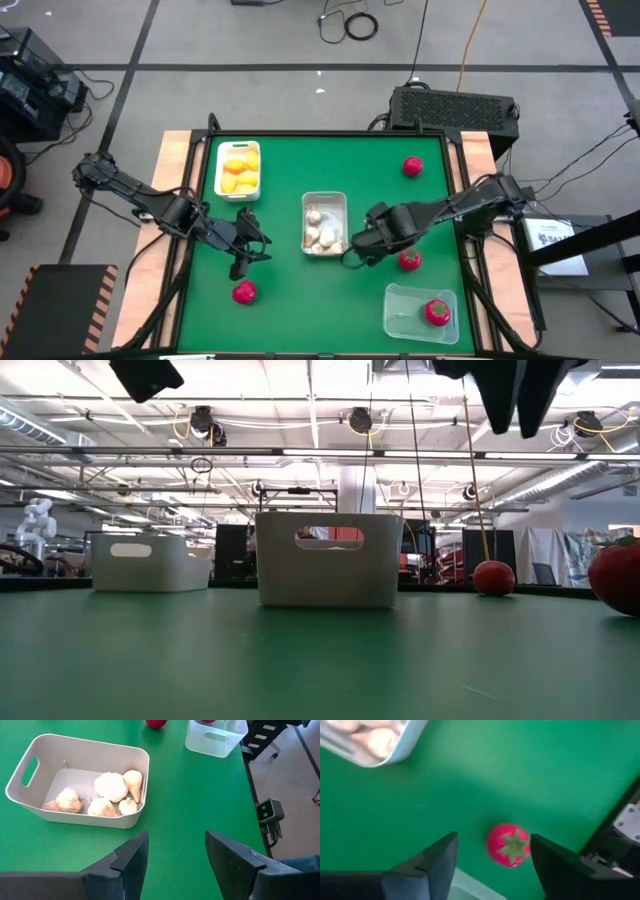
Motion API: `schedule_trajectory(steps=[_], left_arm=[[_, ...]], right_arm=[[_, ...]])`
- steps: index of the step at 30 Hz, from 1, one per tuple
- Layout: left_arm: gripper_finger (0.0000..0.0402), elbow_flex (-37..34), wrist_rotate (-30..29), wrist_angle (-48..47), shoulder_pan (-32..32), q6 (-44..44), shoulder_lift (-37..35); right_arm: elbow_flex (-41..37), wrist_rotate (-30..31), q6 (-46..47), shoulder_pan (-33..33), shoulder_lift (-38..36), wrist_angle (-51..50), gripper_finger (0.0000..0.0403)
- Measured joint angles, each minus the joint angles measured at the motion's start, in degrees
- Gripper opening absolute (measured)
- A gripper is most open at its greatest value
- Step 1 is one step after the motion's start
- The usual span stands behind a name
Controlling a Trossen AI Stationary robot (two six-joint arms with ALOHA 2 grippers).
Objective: Sort produce into baskets
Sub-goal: Put the tomato into the transparent bin
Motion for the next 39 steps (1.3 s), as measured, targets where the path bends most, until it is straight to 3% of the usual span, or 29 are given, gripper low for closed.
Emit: schedule_trajectory(steps=[6, 13, 24, 39], left_arm=[[0.0203, 0.0, -0.88, 0.79, 0.02, -0.04, 0.0], [0.0203, 0.0, -1.0, 1.02, 0.02, -1.44, 0.0], [0.0203, 0.0, -2.54, 3.64, 0.13, -1.57, 0.0], [0.0203, 0.0, -4.24, 3.94, 0.15, -4.57, 0.0]], right_arm=[[-2.41, -1.58, -1.72, 2.5, -0.22, 0.49, 0.0306], [-12.12, -3.45, -2.91, 2.66, -5.5, 5.59, 0.0355], [-32.44, -3.84, 8.97, 2.59, -19.88, 18.58, 0.0362], [-47.41, -6.92, 11.67, 3.01, -20.94, 34.63, 0.0362]])
